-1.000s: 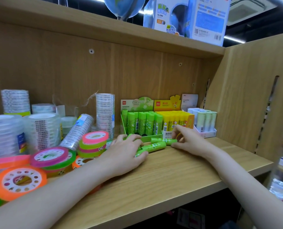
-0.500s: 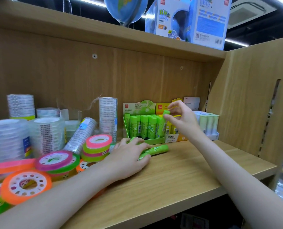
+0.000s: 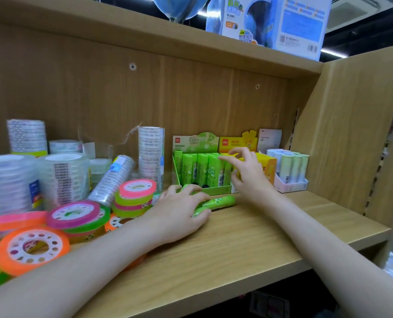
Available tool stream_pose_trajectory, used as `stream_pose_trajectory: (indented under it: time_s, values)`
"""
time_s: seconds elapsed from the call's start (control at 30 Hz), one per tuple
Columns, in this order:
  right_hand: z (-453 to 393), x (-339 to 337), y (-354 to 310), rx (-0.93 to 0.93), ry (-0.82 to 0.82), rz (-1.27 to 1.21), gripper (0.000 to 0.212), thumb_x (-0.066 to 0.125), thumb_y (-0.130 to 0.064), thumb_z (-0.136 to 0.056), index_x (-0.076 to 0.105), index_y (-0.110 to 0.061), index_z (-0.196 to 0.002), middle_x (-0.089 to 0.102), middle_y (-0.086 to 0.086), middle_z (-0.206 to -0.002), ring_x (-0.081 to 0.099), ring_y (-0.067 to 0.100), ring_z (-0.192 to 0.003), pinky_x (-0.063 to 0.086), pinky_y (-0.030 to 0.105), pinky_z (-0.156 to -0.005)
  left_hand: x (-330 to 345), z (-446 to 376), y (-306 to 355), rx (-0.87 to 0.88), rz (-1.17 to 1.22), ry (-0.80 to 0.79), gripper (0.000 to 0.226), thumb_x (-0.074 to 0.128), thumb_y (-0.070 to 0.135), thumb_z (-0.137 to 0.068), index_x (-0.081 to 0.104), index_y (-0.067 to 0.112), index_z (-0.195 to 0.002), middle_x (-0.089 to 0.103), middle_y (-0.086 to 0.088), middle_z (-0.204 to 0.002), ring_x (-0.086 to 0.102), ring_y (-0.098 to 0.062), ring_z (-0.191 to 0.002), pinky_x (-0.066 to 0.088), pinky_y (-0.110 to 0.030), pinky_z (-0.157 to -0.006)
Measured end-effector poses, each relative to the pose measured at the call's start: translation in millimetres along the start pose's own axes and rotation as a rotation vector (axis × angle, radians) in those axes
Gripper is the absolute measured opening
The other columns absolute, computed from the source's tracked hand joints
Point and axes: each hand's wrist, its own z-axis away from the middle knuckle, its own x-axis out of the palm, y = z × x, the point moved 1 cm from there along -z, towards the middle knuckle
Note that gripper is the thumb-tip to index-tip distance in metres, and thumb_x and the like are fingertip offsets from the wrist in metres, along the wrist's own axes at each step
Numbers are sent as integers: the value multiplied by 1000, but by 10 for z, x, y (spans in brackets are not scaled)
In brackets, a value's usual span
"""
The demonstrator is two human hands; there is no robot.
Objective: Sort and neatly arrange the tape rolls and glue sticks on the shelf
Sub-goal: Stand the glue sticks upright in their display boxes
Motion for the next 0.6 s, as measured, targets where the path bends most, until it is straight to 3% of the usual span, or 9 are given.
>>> stream_pose_trajectory:
  time_s: [0.07,0.1,0.2,0.23,0.33,0.43,0.5,0.6]
  values:
    - [106,-89,31,-48,76,-138,42,54,2,-84,57,-13,-123,49,4,-119,43,18,-110,34,28,-93,-5,6,7,-1,4,10,48,33,49,-95,30,34,-141,20,11,-151,18,-26,-138,20,-46,-114]
    - [174,-137,31,-72,25,-222,36,57,-3,-85,60,-13,-119,53,-1,-113,46,12,-104,36,23,-89,-7,11,8,-3,7,22,50,33,49,-95,28,32,-142,19,11,-152,18,-25,-138,20,-45,-114]
    - [354,-172,17,-90,-435,-237,23,64,-21,-86,64,-21,-109,59,-15,-102,47,-8,-88,36,10,-75,-18,22,15,-21,28,70,56,36,47,-95,19,27,-144,18,10,-152,19,-24,-138,22,-42,-113]
    - [383,-165,42,-70,-502,-232,21,66,-20,-86,65,-23,-106,59,-15,-100,48,-10,-86,38,9,-72,-22,21,17,-31,38,83,57,37,45,-95,18,26,-145,17,10,-152,18,-24,-138,22,-41,-113]
    - [318,-249,68,77,-288,-483,21,69,-15,-82,62,-29,-95,63,-8,-96,55,-2,-86,46,13,-74,-34,19,25,-60,70,103,57,38,40,-94,18,23,-144,15,6,-153,19,-24,-138,21,-40,-112]
    - [133,-350,5,174,-110,-652,17,69,-16,-82,62,-23,-96,61,-7,-95,57,4,-92,48,11,-73,-51,26,32,-100,93,91,61,40,39,-93,15,21,-146,5,0,-157,14,-24,-141,18,-39,-113]
    - [-19,-335,-88,101,-103,-489,21,67,-18,-84,61,-17,-104,61,-6,-97,55,7,-94,48,18,-77,-55,27,29,-123,97,78,63,40,40,-93,13,21,-146,2,-6,-157,14,-25,-142,17,-38,-113]
    - [-236,-213,-216,-32,-92,-128,31,60,-20,-89,58,-14,-119,60,3,-111,47,17,-106,39,26,-84,-46,24,13,-129,77,70,59,37,42,-93,19,20,-145,24,-8,-151,24,-24,-138,21,-37,-112]
